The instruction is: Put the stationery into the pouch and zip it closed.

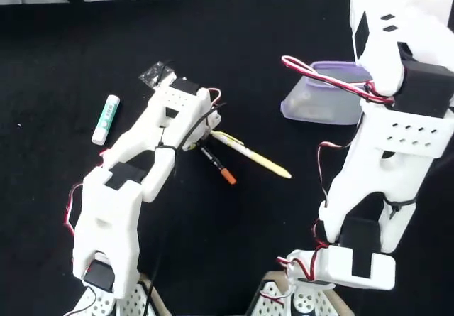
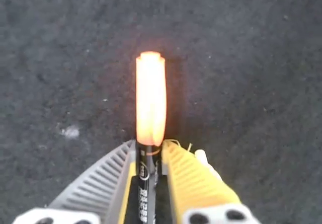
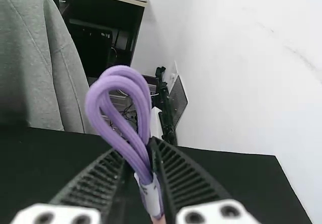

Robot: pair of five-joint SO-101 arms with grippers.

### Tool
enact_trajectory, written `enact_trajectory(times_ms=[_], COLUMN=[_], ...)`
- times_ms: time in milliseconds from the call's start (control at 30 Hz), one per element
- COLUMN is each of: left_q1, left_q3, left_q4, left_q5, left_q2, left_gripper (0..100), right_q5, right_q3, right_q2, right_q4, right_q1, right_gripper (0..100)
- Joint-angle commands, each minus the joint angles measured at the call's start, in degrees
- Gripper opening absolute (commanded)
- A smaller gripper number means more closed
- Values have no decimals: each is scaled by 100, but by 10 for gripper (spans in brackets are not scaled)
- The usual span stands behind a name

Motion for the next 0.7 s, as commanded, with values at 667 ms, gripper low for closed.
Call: enact_trajectory(times_ms=[667], left_q1=[-848], left_q3=[-1780], left_q4=[730], left_q5=[-246], left_q2=[-2664], left_gripper=[29], right_q5=[9], right_q3=[-75], right_q2=[-268], right_q4=[88], right_q1=[-703], right_gripper=[11])
